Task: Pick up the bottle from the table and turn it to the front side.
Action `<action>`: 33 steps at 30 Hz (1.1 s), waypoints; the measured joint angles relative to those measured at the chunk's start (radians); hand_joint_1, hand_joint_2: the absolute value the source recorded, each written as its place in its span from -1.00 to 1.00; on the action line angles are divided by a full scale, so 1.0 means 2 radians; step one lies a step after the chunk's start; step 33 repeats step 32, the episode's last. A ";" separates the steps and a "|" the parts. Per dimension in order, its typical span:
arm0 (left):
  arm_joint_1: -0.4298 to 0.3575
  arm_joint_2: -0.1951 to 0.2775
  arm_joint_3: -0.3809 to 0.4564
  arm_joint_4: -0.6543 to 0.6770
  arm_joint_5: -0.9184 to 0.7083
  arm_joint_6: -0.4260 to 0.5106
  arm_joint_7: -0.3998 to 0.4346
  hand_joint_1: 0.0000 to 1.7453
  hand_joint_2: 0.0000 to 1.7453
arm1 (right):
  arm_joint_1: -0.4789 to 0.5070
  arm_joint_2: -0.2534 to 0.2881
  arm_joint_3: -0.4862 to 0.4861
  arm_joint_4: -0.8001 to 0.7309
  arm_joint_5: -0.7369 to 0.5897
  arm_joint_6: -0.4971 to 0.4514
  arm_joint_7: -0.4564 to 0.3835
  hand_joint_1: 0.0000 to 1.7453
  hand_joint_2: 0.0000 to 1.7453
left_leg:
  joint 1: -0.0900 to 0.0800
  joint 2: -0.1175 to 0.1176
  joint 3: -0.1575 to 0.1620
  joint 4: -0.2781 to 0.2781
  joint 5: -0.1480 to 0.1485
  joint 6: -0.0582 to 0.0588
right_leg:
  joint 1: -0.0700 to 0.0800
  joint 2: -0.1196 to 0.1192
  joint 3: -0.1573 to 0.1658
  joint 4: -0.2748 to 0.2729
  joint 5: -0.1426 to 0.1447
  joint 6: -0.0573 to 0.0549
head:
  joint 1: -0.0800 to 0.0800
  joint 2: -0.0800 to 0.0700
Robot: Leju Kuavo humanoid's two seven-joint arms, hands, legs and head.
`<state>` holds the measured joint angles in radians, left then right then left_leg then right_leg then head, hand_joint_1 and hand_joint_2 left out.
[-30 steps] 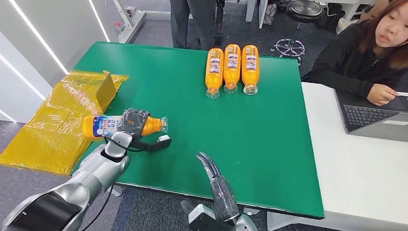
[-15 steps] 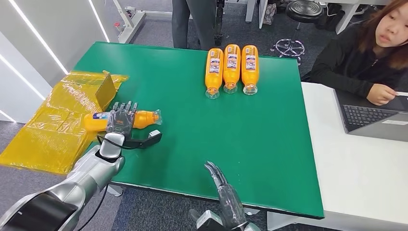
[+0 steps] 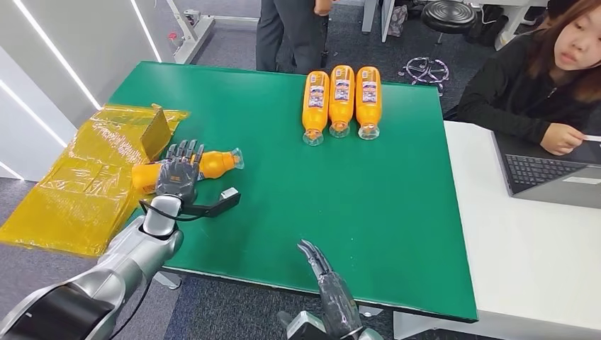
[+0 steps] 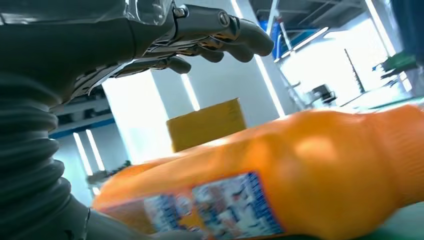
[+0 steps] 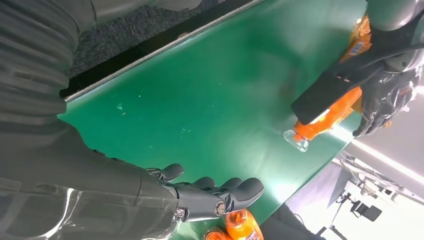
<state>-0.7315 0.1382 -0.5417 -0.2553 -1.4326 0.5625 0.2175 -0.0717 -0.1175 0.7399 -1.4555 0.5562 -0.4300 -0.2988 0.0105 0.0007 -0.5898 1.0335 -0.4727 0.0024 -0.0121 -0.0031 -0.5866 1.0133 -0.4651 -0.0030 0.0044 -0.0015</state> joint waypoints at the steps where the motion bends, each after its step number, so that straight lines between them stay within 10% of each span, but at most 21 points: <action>1: 0.003 -0.004 0.003 0.000 0.006 0.013 -0.017 -1.00 1.00 | 0.000 0.000 -0.001 0.000 -0.001 -0.001 0.000 -1.00 1.00 | 0.000 0.000 0.000 0.000 0.000 0.000 | 0.000 0.000 0.000 0.000 0.000 0.000 | 0.000 0.000; 9: 0.078 -0.065 0.080 -0.096 0.143 0.062 -0.300 -1.00 1.00 | 0.009 -0.002 -0.025 -0.012 -0.007 -0.021 -0.003 -1.00 1.00 | -0.001 0.001 0.000 0.000 -0.001 0.000 | -0.001 0.001 0.000 -0.001 0.000 0.000 | 0.000 0.000; 13: 0.143 -0.079 0.104 -0.211 0.377 -0.019 -0.427 -1.00 1.00 | 0.011 -0.010 -0.040 -0.012 -0.020 -0.036 -0.023 -1.00 1.00 | -0.001 0.001 0.000 0.000 -0.001 0.001 | -0.001 0.001 0.000 -0.001 0.000 0.000 | 0.000 0.000; 21: 0.243 -0.065 0.084 -0.463 0.681 -0.255 -0.455 -1.00 1.00 | 0.042 -0.031 -0.088 -0.040 -0.016 -0.096 -0.038 -1.00 1.00 | -0.001 0.001 0.000 0.000 -0.001 0.001 | 0.000 0.001 0.000 -0.001 -0.001 0.001 | 0.000 0.000; 33: 0.328 -0.082 0.084 -0.589 0.731 -0.336 -0.445 -1.00 1.00 | 0.129 -0.050 -0.179 -0.161 0.062 -0.121 -0.002 -1.00 1.00 | -0.001 0.001 0.000 0.000 -0.002 0.001 | 0.000 0.001 0.000 -0.001 -0.001 0.001 | 0.000 0.000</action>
